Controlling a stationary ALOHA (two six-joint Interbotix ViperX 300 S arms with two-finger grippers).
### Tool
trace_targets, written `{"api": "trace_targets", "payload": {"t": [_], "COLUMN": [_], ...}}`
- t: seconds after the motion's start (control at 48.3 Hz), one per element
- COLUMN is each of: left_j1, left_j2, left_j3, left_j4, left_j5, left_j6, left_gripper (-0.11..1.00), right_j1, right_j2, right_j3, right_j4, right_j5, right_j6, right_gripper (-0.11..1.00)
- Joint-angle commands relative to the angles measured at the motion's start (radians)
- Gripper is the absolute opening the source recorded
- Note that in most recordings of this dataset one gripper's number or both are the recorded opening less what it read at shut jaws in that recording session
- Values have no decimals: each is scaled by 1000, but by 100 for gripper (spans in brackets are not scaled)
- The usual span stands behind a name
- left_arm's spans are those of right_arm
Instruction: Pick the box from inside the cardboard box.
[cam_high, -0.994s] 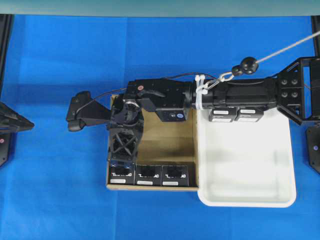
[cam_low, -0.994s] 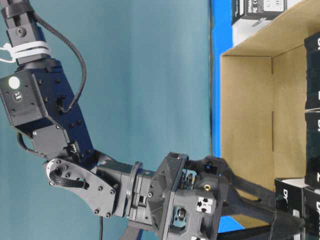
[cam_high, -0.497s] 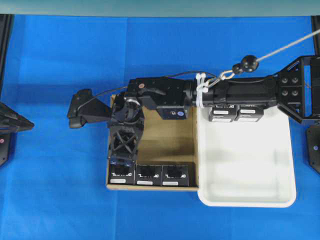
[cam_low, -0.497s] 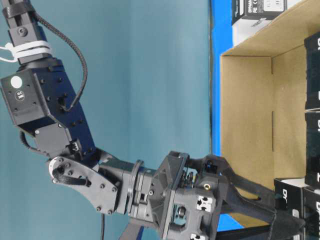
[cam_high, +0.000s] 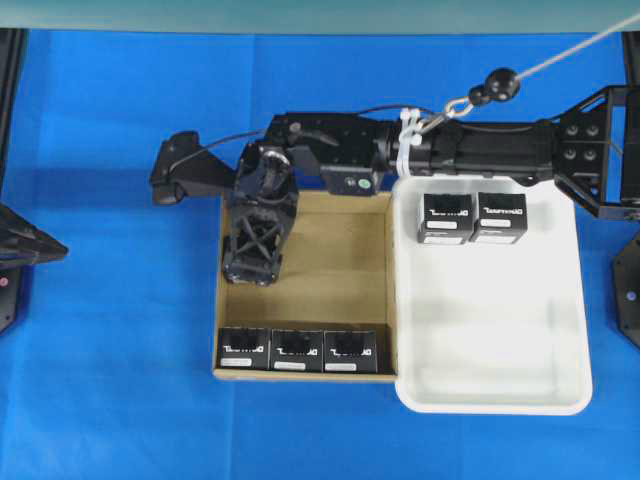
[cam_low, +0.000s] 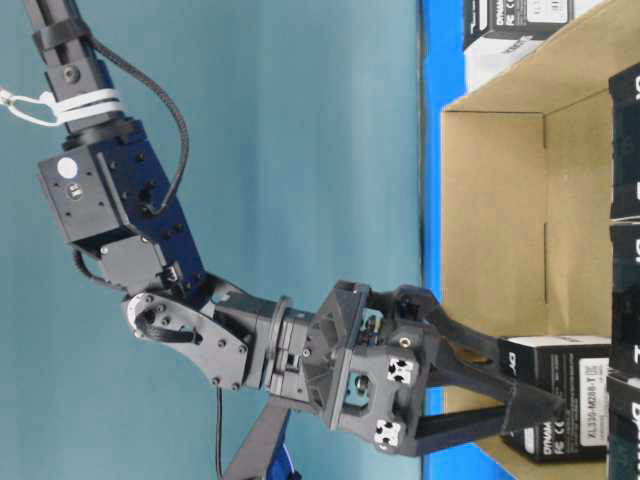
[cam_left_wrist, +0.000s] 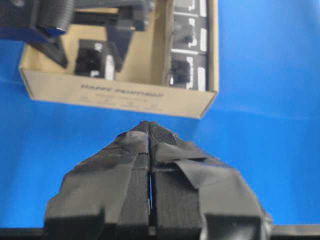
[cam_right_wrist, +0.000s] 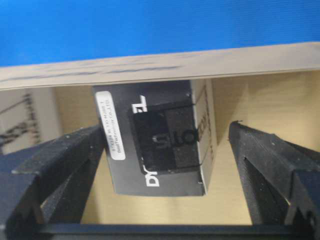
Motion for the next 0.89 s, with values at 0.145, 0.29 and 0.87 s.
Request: {"api": "trace_targets", "payload": {"t": [0.145,0.29,0.87], "left_j1": [-3,-3,-2], "left_j2": [6,6,6], "left_j3": [-28,-28,-29], "left_j4": [3,3,3], "left_j5": [-6,-6,-9], "left_j6": [-2,-2,-2], "left_gripper": [-6,-6,-6], "right_j1": [-2,6,15], "right_j2": [2,2,-41], "right_j3": [-6,-6,-61], "right_j4": [-2,-2,-3], "right_j5": [-5,-6,55], "right_j6": [-11,-11,2], "right_gripper": [100,100,100]}}
